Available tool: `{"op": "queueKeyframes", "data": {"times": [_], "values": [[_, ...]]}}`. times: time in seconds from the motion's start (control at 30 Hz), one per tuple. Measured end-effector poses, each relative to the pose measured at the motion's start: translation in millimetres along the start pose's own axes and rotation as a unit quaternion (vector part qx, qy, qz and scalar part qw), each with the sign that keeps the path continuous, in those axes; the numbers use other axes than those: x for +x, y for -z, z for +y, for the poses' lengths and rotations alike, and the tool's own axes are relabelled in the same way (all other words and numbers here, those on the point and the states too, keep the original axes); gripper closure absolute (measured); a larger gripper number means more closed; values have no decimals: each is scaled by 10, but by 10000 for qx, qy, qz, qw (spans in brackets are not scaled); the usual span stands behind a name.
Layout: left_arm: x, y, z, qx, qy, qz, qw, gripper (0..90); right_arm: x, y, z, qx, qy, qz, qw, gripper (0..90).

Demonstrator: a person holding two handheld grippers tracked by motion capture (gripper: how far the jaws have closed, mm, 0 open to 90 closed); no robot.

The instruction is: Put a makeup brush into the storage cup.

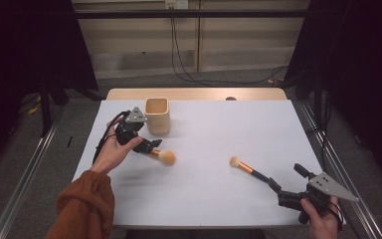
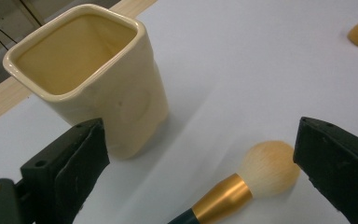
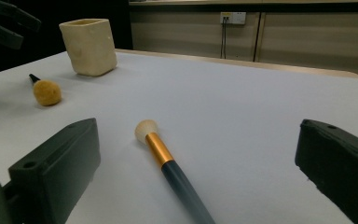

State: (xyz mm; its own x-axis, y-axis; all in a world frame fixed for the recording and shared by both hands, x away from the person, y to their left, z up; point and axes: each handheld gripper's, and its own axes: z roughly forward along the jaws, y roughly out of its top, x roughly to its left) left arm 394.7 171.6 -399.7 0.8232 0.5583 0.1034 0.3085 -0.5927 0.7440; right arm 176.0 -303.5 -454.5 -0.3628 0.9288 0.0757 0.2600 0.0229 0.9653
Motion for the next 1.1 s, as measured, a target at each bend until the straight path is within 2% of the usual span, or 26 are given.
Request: {"op": "queueKeyframes", "data": {"times": [0.03, 0.1, 0.23, 0.37, 0.4, 0.63, 0.67, 0.73, 0.83, 0.93, 1.0, 1.07, 1.1], "values": [[2, -7, -1, 14, 26, -34, 10000, 30, -1, 0, -1, 0, -1, -1, 10000, 0], [16, -17, -2, 187, -91, -101, 9997, 31, -3, -1, -1, 11, 14, 3, 10000, 0], [29, -64, -11, 444, -129, -174, 9988, 34, -4, 0, -2, 17, 24, 3, 10000, 0], [46, -87, -19, 556, -109, -202, 9982, 40, -3, 2, -4, 33, 21, 5, 10000, 0], [59, -99, -16, 697, -221, -234, 9970, 40, -3, 1, -5, 28, 7, 3, 10000, 0], [43, -158, -9, 886, -312, -360, 9949, 39, -2, 5, -6, 28, 25, 8, 10000, 0], [37, -178, -15, 982, -365, -453, 9935, 39, -3, 6, -6, 24, 14, 3, 10000, 0], [32, -193, -23, 1008, -407, -455, 9930, 39, -3, 7, -6, 23, 16, 2, 10000, 0], [46, -222, -25, 1206, -551, -500, 9899, 39, -1, 7, -6, 28, 25, 9, 10000, 0], [53, -235, -23, 1219, -546, -507, 9897, 39, -1, 6, -6, 31, 26, 13, 10000, 0], [58, -250, -20, 1362, -619, -548, 9872, 38, -2, 6, -7, 33, 27, 15, 10000, 0], [58, -260, -23, 1395, -657, -558, 9865, 38, -2, 6, -7, 34, 28, 16, 10000, 0], [68, -275, -23, 1548, -742, -625, 9832, 39, -2, 7, -8, 30, 30, 17, 10000, 0]]}}
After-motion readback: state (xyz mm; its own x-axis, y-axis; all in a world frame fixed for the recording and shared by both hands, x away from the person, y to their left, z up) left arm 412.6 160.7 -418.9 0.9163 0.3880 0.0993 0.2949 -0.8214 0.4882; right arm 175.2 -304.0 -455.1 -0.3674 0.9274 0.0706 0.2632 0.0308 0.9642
